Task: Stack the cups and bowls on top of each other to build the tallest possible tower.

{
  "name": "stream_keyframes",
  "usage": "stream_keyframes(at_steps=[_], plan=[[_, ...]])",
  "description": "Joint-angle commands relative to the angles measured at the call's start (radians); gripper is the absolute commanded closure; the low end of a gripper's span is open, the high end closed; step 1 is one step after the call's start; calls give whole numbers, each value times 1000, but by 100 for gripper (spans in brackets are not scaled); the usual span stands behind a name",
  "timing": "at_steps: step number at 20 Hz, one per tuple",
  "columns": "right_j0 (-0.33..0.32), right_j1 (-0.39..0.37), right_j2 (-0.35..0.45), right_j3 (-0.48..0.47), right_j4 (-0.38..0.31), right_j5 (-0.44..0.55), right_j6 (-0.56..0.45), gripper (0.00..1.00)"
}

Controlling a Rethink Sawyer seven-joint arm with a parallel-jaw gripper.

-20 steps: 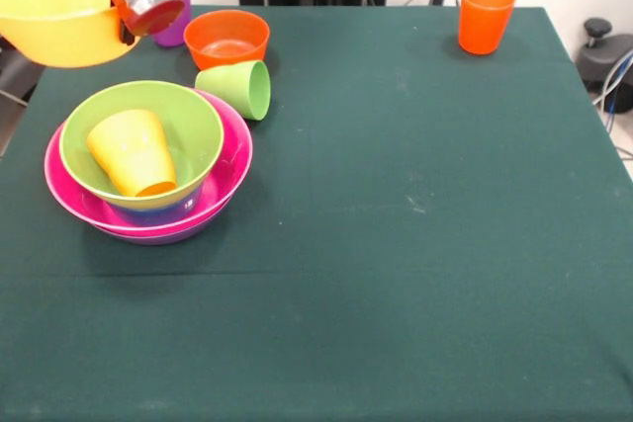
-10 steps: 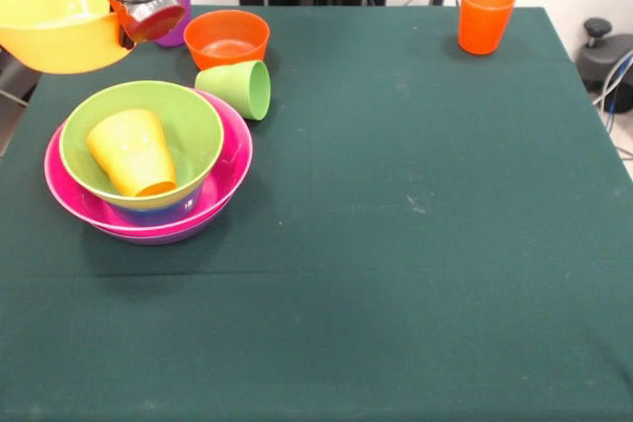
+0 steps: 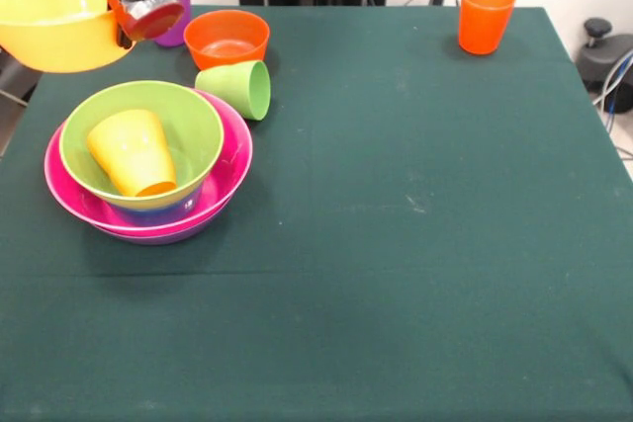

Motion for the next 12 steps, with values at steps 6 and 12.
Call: stream_keyframes(at_steps=[6,12], plan=[[36,28,48,-67,46,112,154,100],[44,44,49,-93,57,128,155,100]])
